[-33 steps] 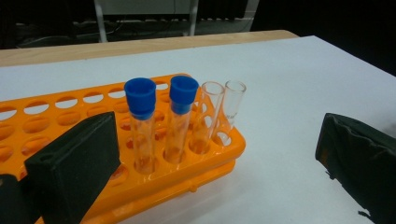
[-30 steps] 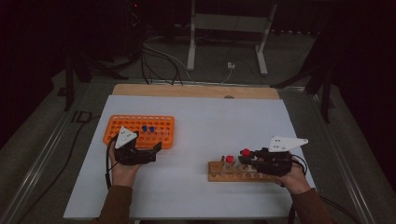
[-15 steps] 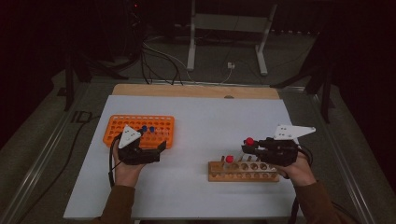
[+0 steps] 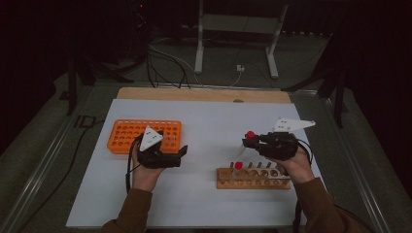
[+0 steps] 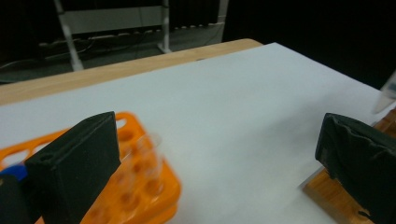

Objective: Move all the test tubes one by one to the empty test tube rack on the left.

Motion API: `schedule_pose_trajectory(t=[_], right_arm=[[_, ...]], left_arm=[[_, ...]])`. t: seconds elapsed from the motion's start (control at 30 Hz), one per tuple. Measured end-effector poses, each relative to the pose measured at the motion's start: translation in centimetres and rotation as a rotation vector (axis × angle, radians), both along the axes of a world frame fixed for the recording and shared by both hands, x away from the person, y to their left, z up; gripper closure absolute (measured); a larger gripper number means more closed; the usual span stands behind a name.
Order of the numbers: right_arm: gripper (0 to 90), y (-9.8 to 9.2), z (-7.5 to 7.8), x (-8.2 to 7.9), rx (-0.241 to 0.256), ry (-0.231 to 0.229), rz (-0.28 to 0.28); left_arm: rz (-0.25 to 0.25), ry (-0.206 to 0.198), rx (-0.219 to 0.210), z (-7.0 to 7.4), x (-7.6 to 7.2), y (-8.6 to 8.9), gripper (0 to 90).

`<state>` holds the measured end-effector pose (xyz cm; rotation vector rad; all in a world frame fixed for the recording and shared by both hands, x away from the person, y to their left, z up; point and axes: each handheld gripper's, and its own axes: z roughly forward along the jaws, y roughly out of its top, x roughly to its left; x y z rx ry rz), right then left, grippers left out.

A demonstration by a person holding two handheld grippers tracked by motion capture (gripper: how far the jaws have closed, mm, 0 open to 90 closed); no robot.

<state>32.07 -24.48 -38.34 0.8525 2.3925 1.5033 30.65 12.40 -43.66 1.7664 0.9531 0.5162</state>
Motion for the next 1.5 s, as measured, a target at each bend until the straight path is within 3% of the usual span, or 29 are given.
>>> schedule_pose_trajectory(t=[0.13, 0.6, 0.93, 1.23, 1.5], right_arm=[[74.3, 1.1, 0.0, 0.6, -0.011, 0.009, -0.006], [74.2, 4.3, -0.3, 2.0, -0.017, 0.031, 0.011], [74.1, 6.7, -0.8, 2.1, -0.037, 0.033, 0.025], [74.2, 8.0, -1.3, 2.1, -0.052, 0.043, 0.042], [74.1, 8.6, -1.4, 2.0, -0.055, 0.043, 0.058]], left_arm=[[-0.022, -0.012, 0.014, 0.3, 0.2, -1.4, 0.5], [-0.060, -0.042, 0.001, 0.6, 0.1, -4.6, 4.9], [-0.118, -0.010, 0.030, 0.1, 0.1, -6.9, 17.5], [-0.215, -0.001, 0.032, -0.4, -0.2, -8.1, 53.0], [-0.230, -0.010, 0.050, -0.3, -0.3, -8.3, 70.5]])
